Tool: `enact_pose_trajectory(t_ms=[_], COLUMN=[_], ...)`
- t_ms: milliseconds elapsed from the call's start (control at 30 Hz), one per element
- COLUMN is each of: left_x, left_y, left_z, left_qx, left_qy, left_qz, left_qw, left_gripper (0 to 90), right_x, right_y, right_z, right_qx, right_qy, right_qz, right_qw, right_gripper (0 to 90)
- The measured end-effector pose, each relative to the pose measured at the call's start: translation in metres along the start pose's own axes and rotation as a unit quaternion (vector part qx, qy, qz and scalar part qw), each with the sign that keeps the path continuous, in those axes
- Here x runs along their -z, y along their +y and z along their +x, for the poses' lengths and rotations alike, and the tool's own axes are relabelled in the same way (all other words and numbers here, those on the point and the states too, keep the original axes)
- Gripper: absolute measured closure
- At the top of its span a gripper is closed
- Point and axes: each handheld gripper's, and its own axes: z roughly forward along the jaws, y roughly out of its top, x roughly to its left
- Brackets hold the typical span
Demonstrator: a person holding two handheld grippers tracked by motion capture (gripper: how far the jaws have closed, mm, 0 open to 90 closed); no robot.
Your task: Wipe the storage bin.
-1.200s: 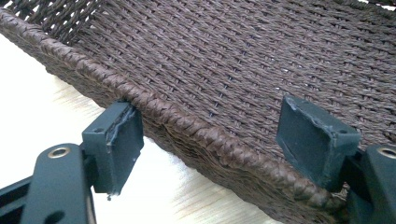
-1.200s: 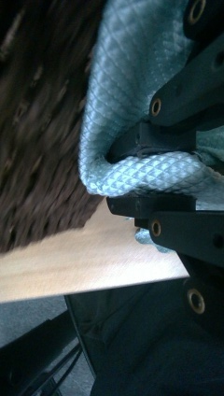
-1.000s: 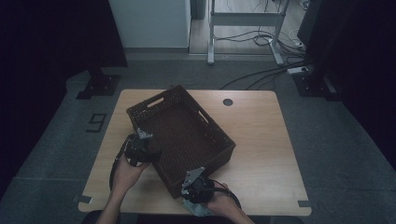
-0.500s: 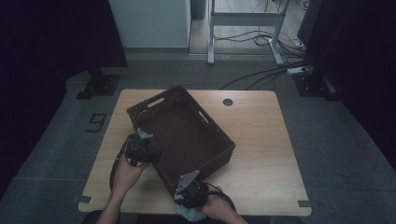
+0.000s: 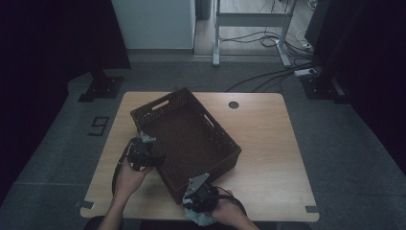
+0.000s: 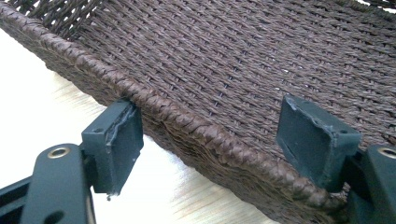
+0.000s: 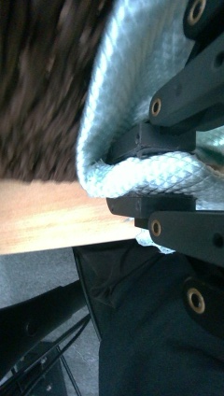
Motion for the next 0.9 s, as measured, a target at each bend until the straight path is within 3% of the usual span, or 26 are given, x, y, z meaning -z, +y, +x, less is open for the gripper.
enact_pose_trajectory(t_ms=[400,633,900], left_x=[0.0,0.0,0.0], left_y=[0.0,0.0,0.0], left_z=[0.001,0.001,0.001], left_qx=[-0.003,-0.003,-0.003], left_qy=[-0.002,-0.003,-0.003], left_qz=[-0.001,-0.001,0.001], left_qw=[1.0,1.0,1.0], left_gripper=[22.9,23.0,22.9], right_x=[0.045,0.057,0.081], right_y=[-0.021,-0.023,-0.031], right_z=[-0.02,-0.024,-0.03], right_qx=[-0.037,-0.037,-0.054], right_qy=[-0.044,-0.058,-0.079], right_qz=[-0.029,-0.032,-0.042], right_qw=[0.9979,0.9971,0.9945], right_gripper=[73.9,73.7,73.6])
